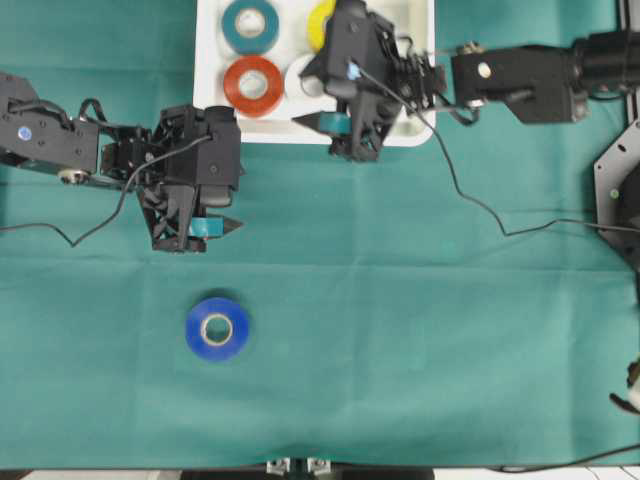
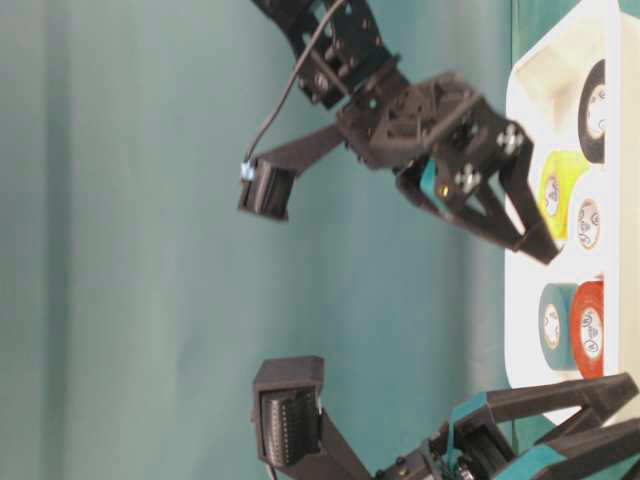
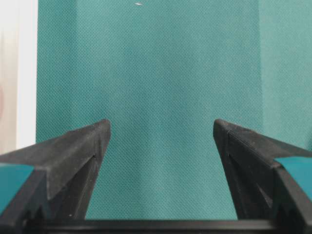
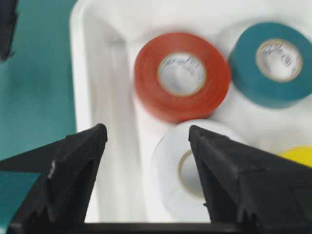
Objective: Put the tape alternately from left to right into the white case.
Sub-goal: 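Release the orange roll in the tray and withdraw the right gripper, then lower the left gripper into the blue roll's hole and grip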
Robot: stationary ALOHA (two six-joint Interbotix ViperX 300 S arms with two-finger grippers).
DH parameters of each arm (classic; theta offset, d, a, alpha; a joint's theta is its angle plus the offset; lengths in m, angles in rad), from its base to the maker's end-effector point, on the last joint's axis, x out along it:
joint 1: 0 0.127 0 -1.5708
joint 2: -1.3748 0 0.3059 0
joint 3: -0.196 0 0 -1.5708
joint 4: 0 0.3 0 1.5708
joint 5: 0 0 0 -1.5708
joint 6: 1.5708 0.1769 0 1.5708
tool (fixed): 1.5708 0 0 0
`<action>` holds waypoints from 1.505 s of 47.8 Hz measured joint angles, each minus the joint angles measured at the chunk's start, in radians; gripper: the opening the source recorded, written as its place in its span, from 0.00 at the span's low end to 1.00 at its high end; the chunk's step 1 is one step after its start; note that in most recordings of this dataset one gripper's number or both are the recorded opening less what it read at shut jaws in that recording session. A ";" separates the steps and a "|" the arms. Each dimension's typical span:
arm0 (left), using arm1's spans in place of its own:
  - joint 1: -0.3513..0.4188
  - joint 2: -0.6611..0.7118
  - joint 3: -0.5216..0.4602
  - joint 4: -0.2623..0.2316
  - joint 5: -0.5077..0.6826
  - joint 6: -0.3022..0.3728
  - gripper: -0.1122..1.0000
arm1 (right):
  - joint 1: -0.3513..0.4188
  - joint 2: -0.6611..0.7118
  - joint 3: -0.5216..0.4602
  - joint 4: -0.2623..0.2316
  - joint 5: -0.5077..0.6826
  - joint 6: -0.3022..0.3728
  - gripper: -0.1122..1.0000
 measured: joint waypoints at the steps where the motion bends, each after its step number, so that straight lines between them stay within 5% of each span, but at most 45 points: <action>1: 0.000 0.002 0.000 -0.002 -0.002 0.000 0.87 | 0.003 -0.005 0.006 0.000 -0.003 0.000 0.78; 50: 0.000 0.002 0.000 -0.002 -0.002 0.000 0.87 | 0.201 -0.176 0.221 0.000 -0.031 -0.003 0.78; 72: -0.034 0.000 0.000 0.000 0.000 -0.044 0.87 | 0.202 -0.178 0.227 0.000 -0.035 -0.003 0.78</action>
